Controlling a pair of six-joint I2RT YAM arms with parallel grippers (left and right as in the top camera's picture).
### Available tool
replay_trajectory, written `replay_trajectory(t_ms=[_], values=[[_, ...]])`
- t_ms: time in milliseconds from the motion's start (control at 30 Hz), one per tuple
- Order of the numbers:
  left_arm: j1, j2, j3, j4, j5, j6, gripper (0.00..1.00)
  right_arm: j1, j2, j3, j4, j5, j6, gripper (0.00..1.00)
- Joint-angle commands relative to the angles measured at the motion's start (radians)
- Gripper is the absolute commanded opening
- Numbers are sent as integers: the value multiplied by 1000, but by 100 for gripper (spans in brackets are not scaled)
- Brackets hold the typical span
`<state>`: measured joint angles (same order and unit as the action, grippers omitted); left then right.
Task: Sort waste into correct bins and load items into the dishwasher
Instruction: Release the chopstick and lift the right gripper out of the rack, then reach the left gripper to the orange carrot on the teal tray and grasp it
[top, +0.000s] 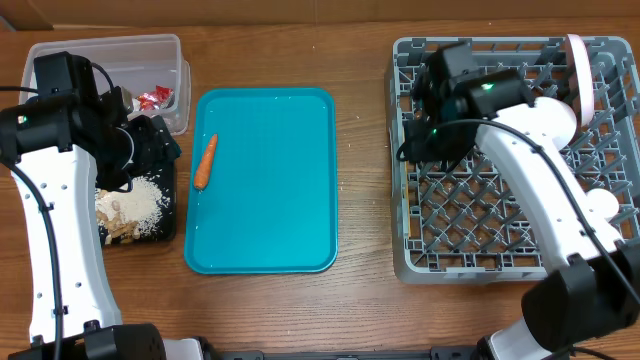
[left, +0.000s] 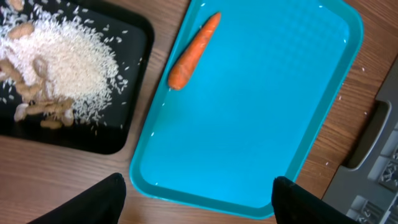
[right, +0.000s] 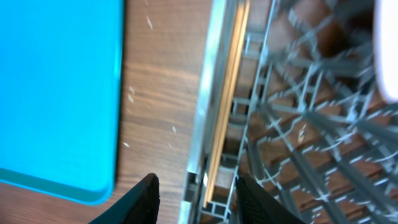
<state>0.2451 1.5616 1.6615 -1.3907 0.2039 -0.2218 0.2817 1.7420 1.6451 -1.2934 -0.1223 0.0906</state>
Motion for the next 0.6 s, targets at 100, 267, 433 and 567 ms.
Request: replay_trajectory(t_ms=[100, 267, 433, 567], values=[[-134, 96, -4, 71, -32, 130, 80, 10, -64, 61, -24, 72, 159, 43], [-224, 250, -4, 169, -115, 129, 81, -89, -168, 61, -22, 185, 255, 59], [-246, 418, -4, 259, -224, 129, 79, -256, -229, 61, -99, 181, 238, 65], [-245, 513, -4, 315, -282, 129, 79, -314, -228, 61, -151, 181, 216, 65]])
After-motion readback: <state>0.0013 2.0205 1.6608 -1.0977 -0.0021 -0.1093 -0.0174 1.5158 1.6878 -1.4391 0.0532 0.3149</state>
